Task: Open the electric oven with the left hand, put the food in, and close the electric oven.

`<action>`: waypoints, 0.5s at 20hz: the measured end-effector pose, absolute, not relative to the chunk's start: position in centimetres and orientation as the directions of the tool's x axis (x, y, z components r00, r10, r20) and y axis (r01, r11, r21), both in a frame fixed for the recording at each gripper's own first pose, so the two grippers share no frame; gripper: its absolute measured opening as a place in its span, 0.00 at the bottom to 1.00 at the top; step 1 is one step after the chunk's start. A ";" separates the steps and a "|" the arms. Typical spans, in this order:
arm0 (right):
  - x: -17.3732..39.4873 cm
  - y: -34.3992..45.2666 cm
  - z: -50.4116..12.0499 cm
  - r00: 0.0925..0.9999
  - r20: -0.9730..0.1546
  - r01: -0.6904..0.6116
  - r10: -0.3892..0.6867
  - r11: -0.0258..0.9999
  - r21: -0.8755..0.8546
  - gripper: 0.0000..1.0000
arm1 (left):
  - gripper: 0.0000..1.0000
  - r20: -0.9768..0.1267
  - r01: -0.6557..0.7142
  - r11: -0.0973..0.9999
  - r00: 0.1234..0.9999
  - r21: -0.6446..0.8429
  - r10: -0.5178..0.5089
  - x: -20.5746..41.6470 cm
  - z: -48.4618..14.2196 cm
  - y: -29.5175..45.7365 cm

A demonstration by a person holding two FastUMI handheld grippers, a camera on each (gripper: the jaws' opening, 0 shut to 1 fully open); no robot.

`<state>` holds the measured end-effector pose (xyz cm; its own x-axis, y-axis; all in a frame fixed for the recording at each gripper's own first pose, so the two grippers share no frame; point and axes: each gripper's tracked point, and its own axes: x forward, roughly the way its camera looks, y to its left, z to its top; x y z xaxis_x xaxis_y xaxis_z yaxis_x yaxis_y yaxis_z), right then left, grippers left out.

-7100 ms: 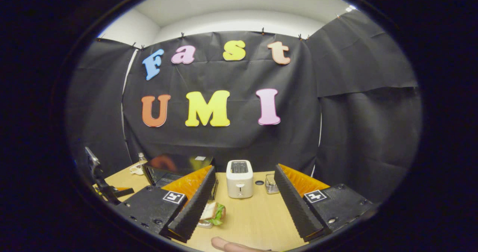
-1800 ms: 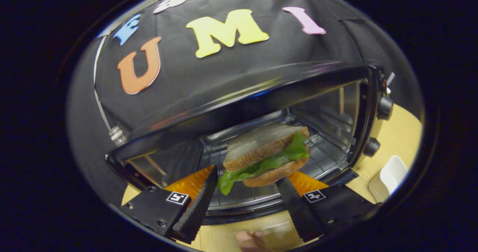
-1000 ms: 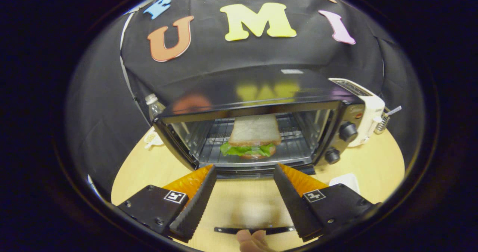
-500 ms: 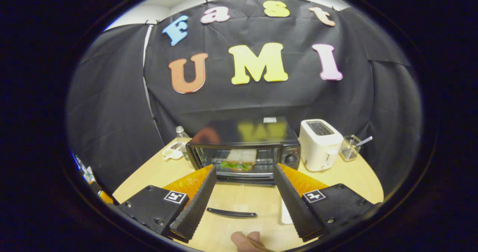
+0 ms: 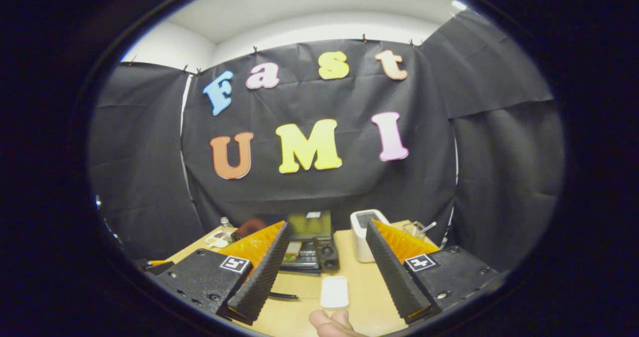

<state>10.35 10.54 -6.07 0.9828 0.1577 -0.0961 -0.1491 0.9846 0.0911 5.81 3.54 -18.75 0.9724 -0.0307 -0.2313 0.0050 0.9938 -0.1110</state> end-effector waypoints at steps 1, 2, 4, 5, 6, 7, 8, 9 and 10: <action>9.9 9.6 -5.4 0.986 -0.077 -0.139 0.146 0.986 0.088 0.98 | 0.94 -0.240 0.014 0.994 0.970 -0.105 -0.039 6.3 -19.1 2.9; 9.6 8.7 -5.1 0.989 -0.062 -0.130 0.136 0.987 0.089 0.98 | 0.94 -0.249 0.023 0.995 0.967 -0.098 -0.047 6.8 -19.6 2.3; 8.9 6.8 -4.7 0.993 -0.049 -0.105 0.110 0.991 0.087 0.98 | 0.94 -0.271 0.041 0.995 0.960 -0.095 -0.065 7.8 -20.7 0.9; 8.5 5.9 -4.6 0.994 -0.048 -0.091 0.096 0.992 0.084 0.98 | 0.94 -0.284 0.052 0.994 0.956 -0.098 -0.078 8.3 -21.4 0.1; 8.6 5.2 -4.9 0.996 -0.045 -0.077 0.081 0.994 0.081 0.98 | 0.94 -0.301 0.068 0.993 0.949 -0.101 -0.096 8.8 -22.2 -1.0; 8.3 4.5 -4.8 0.997 -0.039 -0.063 0.066 0.995 0.076 0.98 | 0.94 -0.324 0.083 0.991 0.940 -0.102 -0.112 9.1 -23.4 -2.0; 8.2 3.9 -5.0 0.998 -0.033 -0.048 0.050 0.997 0.066 0.98 | 0.94 -0.349 0.096 0.990 0.929 -0.100 -0.125 9.6 -24.5 -2.8; 8.0 3.2 -5.0 0.999 -0.031 -0.039 0.041 0.998 0.056 0.98 | 0.94 -0.373 0.107 0.990 0.918 -0.097 -0.135 10.0 -25.6 -3.7; 7.7 2.7 -5.0 0.999 -0.025 -0.033 0.034 0.998 0.044 0.98 | 0.94 -0.396 0.119 0.988 0.906 -0.095 -0.148 10.3 -26.8 -4.4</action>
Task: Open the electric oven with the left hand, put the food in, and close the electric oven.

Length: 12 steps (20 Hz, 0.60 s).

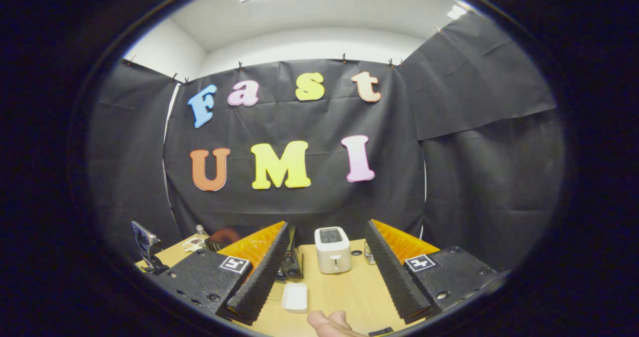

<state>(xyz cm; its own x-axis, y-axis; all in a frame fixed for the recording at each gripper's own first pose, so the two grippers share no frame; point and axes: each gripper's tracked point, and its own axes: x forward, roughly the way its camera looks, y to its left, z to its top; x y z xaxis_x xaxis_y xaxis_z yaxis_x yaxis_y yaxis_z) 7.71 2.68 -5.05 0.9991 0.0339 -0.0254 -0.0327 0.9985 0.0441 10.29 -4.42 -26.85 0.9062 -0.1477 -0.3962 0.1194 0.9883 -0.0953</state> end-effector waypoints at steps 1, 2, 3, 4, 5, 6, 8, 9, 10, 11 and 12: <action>7.7 2.2 -4.8 0.999 -0.014 -0.032 0.032 0.999 0.035 0.98 | 0.94 -0.417 0.135 0.986 0.894 -0.097 -0.163 10.7 -28.0 -5.4; 7.8 2.0 -4.6 0.999 -0.003 -0.033 0.033 0.999 0.029 0.99 | 0.94 -0.440 0.146 0.984 0.880 -0.106 -0.178 11.0 -29.2 -6.1; 8.0 1.9 -4.4 0.999 0.008 -0.036 0.036 0.999 0.027 0.99 | 0.94 -0.468 0.145 0.983 0.865 -0.114 -0.182 11.3 -30.4 -6.6; 8.2 1.7 -4.5 0.999 0.015 -0.036 0.036 0.999 0.024 0.98 | 0.94 -0.502 0.138 0.983 0.846 -0.119 -0.179 11.6 -31.7 -6.8; 8.4 1.4 -4.6 0.999 0.019 -0.035 0.034 0.999 0.022 0.99 | 0.94 -0.531 0.136 0.984 0.829 -0.117 -0.178 11.7 -32.8 -7.1; 8.6 1.0 -4.8 0.999 0.022 -0.032 0.031 0.999 0.020 0.89 | 0.94 -0.551 0.139 0.984 0.816 -0.111 -0.177 11.8 -33.6 -7.5; 9.0 0.7 -5.4 0.999 0.023 -0.034 0.033 0.999 0.024 0.99 | 0.94 -0.591 0.153 0.984 0.787 -0.092 -0.178 12.0 -35.3 -8.1; 9.1 0.7 -5.5 0.999 0.027 -0.042 0.041 0.998 0.039 0.99 | 0.94 -0.612 0.159 0.983 0.770 -0.088 -0.179 12.0 -36.1 -8.5; 9.3 0.8 -5.5 0.998 0.032 -0.054 0.053 0.997 0.051 0.99 | 0.94 -0.628 0.162 0.983 0.758 -0.085 -0.179 12.1 -36.7 -8.7; 9.6 0.7 -6.0 0.998 0.031 -0.063 0.061 0.996 0.057 0.89 | 0.94 -0.643 0.162 0.983 0.746 -0.081 -0.176 12.3 -37.3 -8.9; 9.9 0.6 -6.3 0.998 0.030 -0.065 0.064 0.996 0.064 0.99 | 0.94 -0.658 0.160 0.984 0.733 -0.080 -0.173 12.3 -37.9 -9.1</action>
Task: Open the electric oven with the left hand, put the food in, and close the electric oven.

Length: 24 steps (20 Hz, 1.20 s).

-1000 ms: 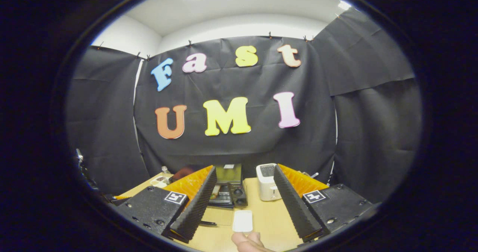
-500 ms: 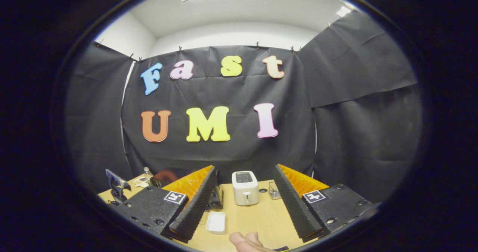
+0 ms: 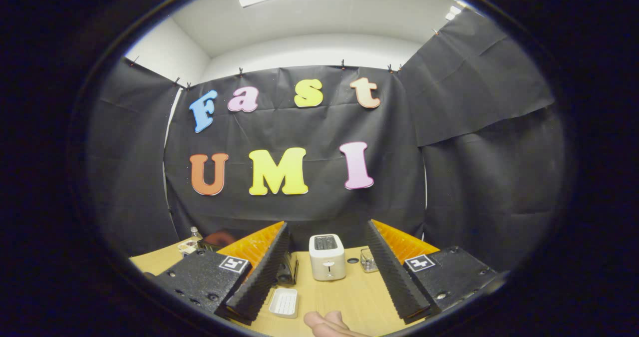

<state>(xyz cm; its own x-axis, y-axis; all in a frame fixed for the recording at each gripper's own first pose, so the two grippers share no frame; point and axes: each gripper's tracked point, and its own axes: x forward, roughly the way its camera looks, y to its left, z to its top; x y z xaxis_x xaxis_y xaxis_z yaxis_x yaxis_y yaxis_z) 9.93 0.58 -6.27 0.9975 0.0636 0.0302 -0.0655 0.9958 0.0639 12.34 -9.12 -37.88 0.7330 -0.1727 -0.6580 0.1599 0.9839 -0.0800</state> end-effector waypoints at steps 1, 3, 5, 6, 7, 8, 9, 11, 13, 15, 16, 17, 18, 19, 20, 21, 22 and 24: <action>10.2 0.5 -6.6 0.997 0.028 -0.069 0.067 0.995 0.070 0.99 | 0.94 -0.664 0.159 0.984 0.728 -0.078 -0.170 12.7 -38.2 -9.1; 10.7 0.5 -7.2 0.997 0.021 -0.077 0.075 0.994 0.072 0.99 | 0.95 -0.677 0.147 0.987 0.720 -0.069 -0.154 13.2 -38.4 -8.9; 11.2 0.7 -7.9 0.996 0.020 -0.091 0.090 0.994 0.064 0.99 | 0.95 -0.681 0.134 0.988 0.716 -0.075 -0.150 13.3 -38.2 -9.1; 11.3 0.9 -8.1 0.995 0.016 -0.098 0.097 0.993 0.059 0.99 | 0.95 -0.684 0.132 0.988 0.715 -0.077 -0.149 13.3 -38.2 -9.0; 11.4 1.0 -8.5 0.995 0.012 -0.102 0.102 0.993 0.053 0.99 | 0.94 -0.684 0.129 0.988 0.714 -0.080 -0.149 13.4 -38.1 -9.0; 11.6 1.1 -8.8 0.994 0.009 -0.106 0.106 0.993 0.047 0.99 | 0.94 -0.683 0.127 0.988 0.715 -0.082 -0.149 13.4 -37.9 -9.0; 11.7 1.2 -8.9 0.994 0.006 -0.109 0.109 0.993 0.042 0.99 | 0.94 -0.679 0.126 0.988 0.719 -0.086 -0.151 13.4 -37.4 -9.1; 11.8 1.3 -9.2 0.994 0.004 -0.113 0.113 0.993 0.035 0.99 | 0.95 -0.665 0.118 0.988 0.731 -0.097 -0.153 13.6 -36.5 -9.0; 11.9 1.0 -9.5 0.994 0.003 -0.107 0.107 0.994 0.031 0.99 | 0.94 -0.647 0.112 0.988 0.748 -0.102 -0.151 13.8 -35.1 -8.9; 12.1 0.7 -9.9 0.995 -0.003 -0.101 0.101 0.994 0.034 0.99 | 0.95 -0.615 0.114 0.990 0.775 -0.087 -0.144 14.3 -33.5 -8.7; 12.2 0.7 -10.1 0.995 -0.007 -0.100 0.100 0.994 0.038 0.99 | 0.95 -0.595 0.122 0.990 0.792 -0.069 -0.139 14.7 -32.6 -8.5; 12.2 0.5 -10.4 0.995 -0.013 -0.098 0.099 0.994 0.042 0.99 | 0.95 -0.569 0.125 0.991 0.812 -0.050 -0.131 15.2 -31.7 -8.4; 12.2 0.3 -10.7 0.995 -0.017 -0.096 0.097 0.994 0.046 0.99 | 0.95 -0.550 0.121 0.992 0.826 -0.038 -0.121 15.7 -31.0 -8.3; 12.3 0.2 -10.9 0.995 -0.024 -0.092 0.093 0.995 0.046 0.99 | 0.95 -0.538 0.110 0.993 0.836 -0.028 -0.108 16.1 -30.5 -8.1; 12.4 0.0 -11.2 0.996 -0.031 -0.087 0.089 0.995 0.044 0.99 | 0.95 -0.536 0.097 0.995 0.839 -0.026 -0.096 16.4 -30.1 -7.8; 12.4 -0.2 -11.3 0.996 -0.033 -0.085 0.086 0.995 0.043 0.99 | 0.95 -0.532 0.090 0.996 0.842 -0.027 -0.091 16.7 -29.7 -7.7; 12.4 -0.4 -11.3 0.996 -0.034 -0.082 0.084 0.996 0.043 0.99 | 0.95 -0.521 0.089 0.996 0.849 -0.018 -0.086 17.2 -29.1 -7.5; 12.3 -0.9 -11.5 0.997 -0.033 -0.073 0.074 0.996 0.042 0.99 | 0.95 -0.494 0.100 0.995 0.864 -0.009 -0.091 18.2 -27.9 -6.7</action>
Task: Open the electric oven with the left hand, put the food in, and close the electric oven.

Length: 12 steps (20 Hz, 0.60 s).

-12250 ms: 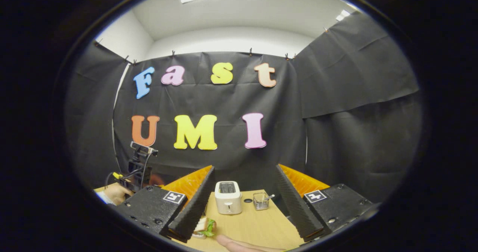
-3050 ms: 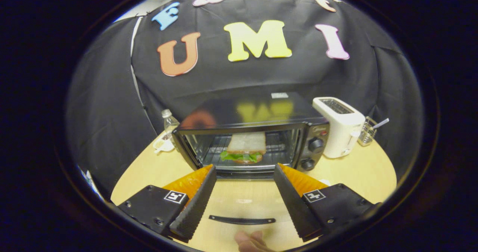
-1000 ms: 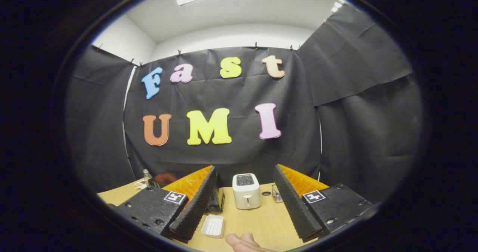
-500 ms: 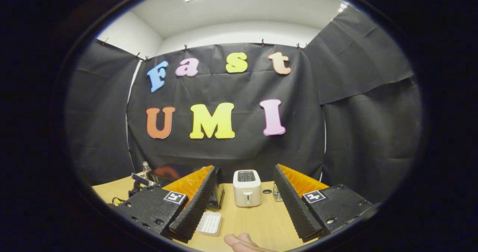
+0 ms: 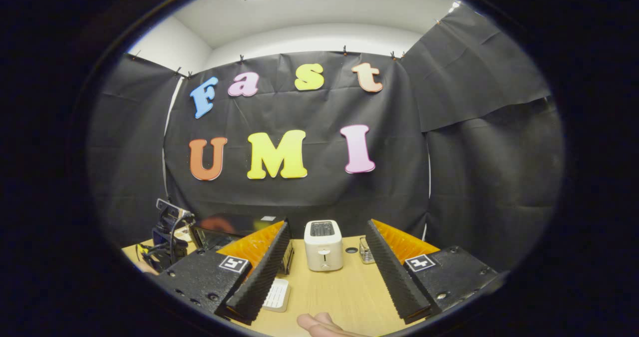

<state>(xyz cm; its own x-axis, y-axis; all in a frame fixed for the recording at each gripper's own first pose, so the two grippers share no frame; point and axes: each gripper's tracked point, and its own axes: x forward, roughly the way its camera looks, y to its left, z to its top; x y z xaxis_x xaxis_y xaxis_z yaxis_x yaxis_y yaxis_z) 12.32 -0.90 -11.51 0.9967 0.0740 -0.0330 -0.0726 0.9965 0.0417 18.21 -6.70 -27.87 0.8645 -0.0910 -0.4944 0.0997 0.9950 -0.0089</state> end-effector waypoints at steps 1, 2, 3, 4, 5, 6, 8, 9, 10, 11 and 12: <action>12.2 -1.2 -11.7 0.997 -0.036 -0.066 0.067 0.997 0.043 0.99 | 0.95 -0.480 0.096 0.995 0.872 -0.025 -0.096 18.8 -27.3 -6.5; 12.1 -1.3 -11.8 0.997 -0.040 -0.062 0.064 0.997 0.048 0.99 | 0.95 -0.471 0.085 0.995 0.877 -0.049 -0.099 19.3 -26.7 -6.2; 12.1 -1.3 -12.0 0.997 -0.045 -0.062 0.064 0.997 0.054 0.99 | 0.95 -0.463 0.075 0.995 0.881 -0.069 -0.098 19.7 -26.1 -5.9; 11.8 -1.3 -12.0 0.997 -0.049 -0.064 0.067 0.996 0.063 0.98 | 0.96 -0.452 0.066 0.994 0.887 -0.086 -0.098 20.2 -25.6 -5.5; 11.5 -1.3 -12.0 0.996 -0.049 -0.065 0.069 0.995 0.070 0.98 | 0.96 -0.436 0.060 0.993 0.895 -0.100 -0.098 20.8 -25.0 -5.2; 11.2 -1.3 -11.9 0.996 -0.051 -0.065 0.069 0.995 0.070 0.99 | 0.96 -0.433 0.050 0.992 0.897 -0.115 -0.096 21.2 -24.8 -5.0; 10.4 -1.7 -11.5 0.997 -0.045 -0.056 0.059 0.996 0.064 0.99 | 0.95 -0.433 0.044 0.989 0.896 -0.140 -0.101 22.0 -24.9 -4.7; 9.9 -1.8 -11.3 0.998 -0.041 -0.050 0.053 0.997 0.060 0.99 | 0.94 -0.426 0.045 0.987 0.899 -0.153 -0.107 22.1 -24.6 -4.8; 9.3 -1.9 -11.0 0.998 -0.035 -0.047 0.049 0.997 0.059 0.99 | 0.94 -0.399 0.052 0.988 0.911 -0.143 -0.106 22.8 -24.2 -4.6; 8.8 -1.9 -10.9 0.998 -0.030 -0.045 0.047 0.997 0.059 0.99 | 0.94 -0.370 0.062 0.991 0.923 -0.121 -0.103 23.5 -23.5 -4.5; 8.2 -2.0 -10.7 0.999 -0.026 -0.041 0.043 0.997 0.061 0.98 | 0.92 -0.365 0.065 0.992 0.926 -0.109 -0.101 24.3 -23.6 -4.4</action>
<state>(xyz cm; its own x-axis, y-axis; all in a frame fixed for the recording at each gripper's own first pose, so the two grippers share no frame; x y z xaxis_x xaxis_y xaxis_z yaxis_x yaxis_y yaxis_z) 8.16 -2.02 -10.66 0.9987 0.0425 -0.0264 -0.0408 0.9973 0.0611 24.26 -4.41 -23.59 0.9256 -0.1006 -0.3650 0.0647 0.9919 -0.1092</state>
